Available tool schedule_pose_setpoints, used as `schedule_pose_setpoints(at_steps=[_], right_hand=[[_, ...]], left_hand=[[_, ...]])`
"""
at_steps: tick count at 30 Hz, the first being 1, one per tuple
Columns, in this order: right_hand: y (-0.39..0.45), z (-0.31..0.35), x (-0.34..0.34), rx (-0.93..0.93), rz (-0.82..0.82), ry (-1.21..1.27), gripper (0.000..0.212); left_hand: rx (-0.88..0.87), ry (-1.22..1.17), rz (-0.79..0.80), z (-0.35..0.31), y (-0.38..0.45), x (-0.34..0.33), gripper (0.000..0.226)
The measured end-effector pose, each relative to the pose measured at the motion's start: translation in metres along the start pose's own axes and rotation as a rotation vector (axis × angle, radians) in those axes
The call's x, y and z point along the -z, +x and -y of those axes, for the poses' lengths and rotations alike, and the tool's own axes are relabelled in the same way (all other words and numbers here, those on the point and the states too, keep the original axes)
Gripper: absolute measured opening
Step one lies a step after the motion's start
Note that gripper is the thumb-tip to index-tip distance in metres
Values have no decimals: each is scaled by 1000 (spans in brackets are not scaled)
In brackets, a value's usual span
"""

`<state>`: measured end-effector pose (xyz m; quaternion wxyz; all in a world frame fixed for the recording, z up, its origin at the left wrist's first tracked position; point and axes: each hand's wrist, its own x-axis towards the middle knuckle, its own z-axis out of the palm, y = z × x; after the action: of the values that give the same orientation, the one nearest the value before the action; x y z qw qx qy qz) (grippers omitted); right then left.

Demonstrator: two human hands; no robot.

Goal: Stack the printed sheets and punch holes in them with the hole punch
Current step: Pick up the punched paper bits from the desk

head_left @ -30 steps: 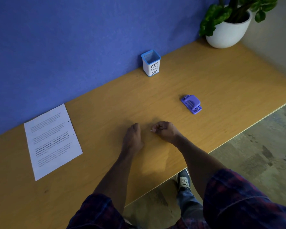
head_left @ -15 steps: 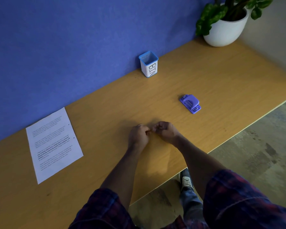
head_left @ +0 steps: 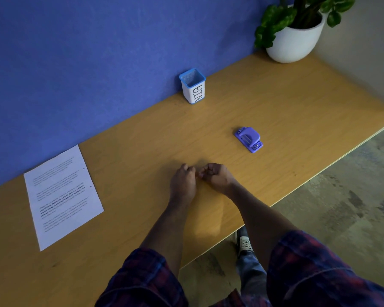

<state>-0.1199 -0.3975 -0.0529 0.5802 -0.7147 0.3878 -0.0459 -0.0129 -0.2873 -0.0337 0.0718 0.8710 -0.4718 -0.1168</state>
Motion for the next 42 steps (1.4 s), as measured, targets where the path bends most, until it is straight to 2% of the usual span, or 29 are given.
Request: schedule_pose_setpoints(at_steps=[15, 20, 24, 28, 33, 42], right_hand=[[3, -4, -3, 23, 3, -85, 9], [4, -8, -4, 63, -30, -87, 7], [1, -10, -6, 93, -61, -71, 8], [-2, -15, -15, 175, -81, -152, 14], [-4, -14, -20, 220, -149, -289, 18], [-11, -10, -33, 335, -279, -401, 9]], left_hand=[[-46, 29, -32, 2, -7, -13, 29], [49, -290, -21, 17, -2, -15, 14], [263, -594, -162, 31, -11, -17, 7], [377, -776, -133, 35, -16, -13, 5], [405, -850, -94, 43, -16, -15, 3], [428, -816, -89, 40, -12, -14, 10]])
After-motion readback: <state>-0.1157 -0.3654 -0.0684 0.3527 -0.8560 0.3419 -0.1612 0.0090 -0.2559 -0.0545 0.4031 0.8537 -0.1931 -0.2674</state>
